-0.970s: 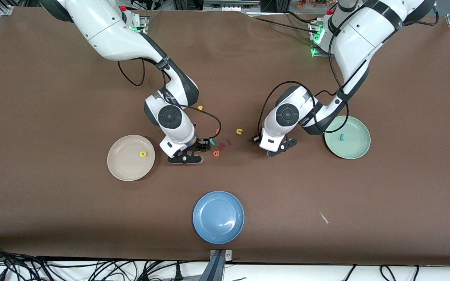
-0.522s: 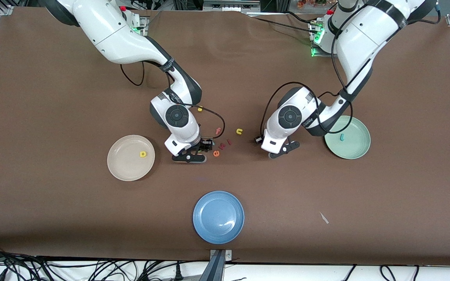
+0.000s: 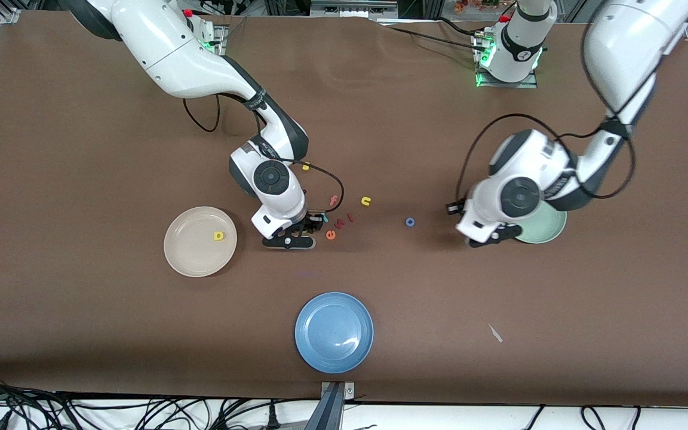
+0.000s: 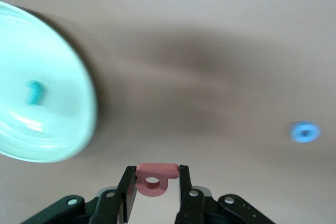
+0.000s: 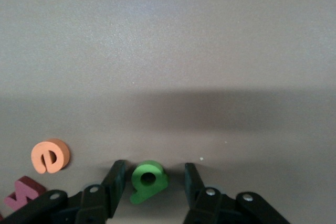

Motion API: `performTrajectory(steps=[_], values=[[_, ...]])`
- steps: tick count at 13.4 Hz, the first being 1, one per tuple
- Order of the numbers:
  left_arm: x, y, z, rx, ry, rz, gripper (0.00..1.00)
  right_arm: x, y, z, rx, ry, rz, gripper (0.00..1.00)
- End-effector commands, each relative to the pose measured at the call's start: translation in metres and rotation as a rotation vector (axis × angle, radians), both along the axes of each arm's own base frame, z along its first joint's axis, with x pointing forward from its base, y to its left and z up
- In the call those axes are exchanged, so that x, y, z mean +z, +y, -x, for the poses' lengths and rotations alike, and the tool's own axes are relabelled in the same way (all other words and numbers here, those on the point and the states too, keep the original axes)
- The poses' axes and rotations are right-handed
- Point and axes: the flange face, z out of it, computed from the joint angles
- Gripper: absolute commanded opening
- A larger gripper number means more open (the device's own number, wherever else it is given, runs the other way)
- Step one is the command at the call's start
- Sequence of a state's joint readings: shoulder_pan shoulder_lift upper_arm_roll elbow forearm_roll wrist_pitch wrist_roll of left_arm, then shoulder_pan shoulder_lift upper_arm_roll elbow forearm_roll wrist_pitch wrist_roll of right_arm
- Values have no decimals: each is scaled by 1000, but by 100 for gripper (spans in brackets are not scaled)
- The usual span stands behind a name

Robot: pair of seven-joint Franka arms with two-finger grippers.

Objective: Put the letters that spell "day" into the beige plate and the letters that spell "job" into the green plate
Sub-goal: 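Carry the pink letter to the green plate with the left gripper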

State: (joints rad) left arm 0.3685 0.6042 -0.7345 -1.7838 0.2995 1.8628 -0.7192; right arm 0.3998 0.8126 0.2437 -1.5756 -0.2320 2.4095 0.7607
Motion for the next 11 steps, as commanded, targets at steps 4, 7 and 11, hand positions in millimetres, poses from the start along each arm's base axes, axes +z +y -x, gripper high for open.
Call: performTrajectory(steps=[4, 7, 11], values=[[-21, 138, 3, -193, 52, 54, 0, -6, 3, 2, 2, -4, 14, 35], [-44, 179, 6, -259, 66, 51, 0, 0, -1, -2, 6, -10, 14, 28], [-74, 196, 15, -262, 27, 63, 2, 30, -18, -13, -4, 1, 27, 27]])
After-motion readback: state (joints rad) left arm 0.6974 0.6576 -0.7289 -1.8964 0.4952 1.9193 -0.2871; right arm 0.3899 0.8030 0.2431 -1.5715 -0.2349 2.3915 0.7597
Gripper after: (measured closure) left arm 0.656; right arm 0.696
